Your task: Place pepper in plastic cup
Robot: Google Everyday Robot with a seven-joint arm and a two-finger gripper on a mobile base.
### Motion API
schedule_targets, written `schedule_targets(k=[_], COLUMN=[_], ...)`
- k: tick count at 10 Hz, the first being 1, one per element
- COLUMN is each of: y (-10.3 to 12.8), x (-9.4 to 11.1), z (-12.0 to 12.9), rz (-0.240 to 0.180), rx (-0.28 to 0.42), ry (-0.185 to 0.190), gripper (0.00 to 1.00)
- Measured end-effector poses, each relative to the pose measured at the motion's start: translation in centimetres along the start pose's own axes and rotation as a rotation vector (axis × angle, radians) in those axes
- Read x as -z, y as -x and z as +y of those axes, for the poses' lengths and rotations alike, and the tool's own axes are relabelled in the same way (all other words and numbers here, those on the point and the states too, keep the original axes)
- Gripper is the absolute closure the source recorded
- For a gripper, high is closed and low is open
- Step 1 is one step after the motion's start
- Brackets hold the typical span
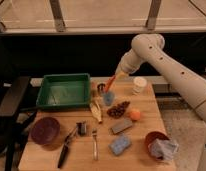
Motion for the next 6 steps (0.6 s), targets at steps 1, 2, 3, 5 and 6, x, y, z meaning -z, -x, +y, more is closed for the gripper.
schedule_targets(k=[1, 2, 3, 5, 6], y=[-0.8, -1.2, -1.6, -2.6, -2.9], x=[-1.0, -1.6, -2.6, -4.7, -5.2], z=[0.2, 0.3, 0.5, 1.0, 1.1], rz=[0.0, -0.003, -0.013, -0.051, -0.064], rx=[-0.022, -0.034, -0.05, -0.077, -0.086], ry=[0.015, 0.022, 0.033, 0.041, 0.042], gripper=[1.0, 1.0, 1.0, 0.9, 0.82])
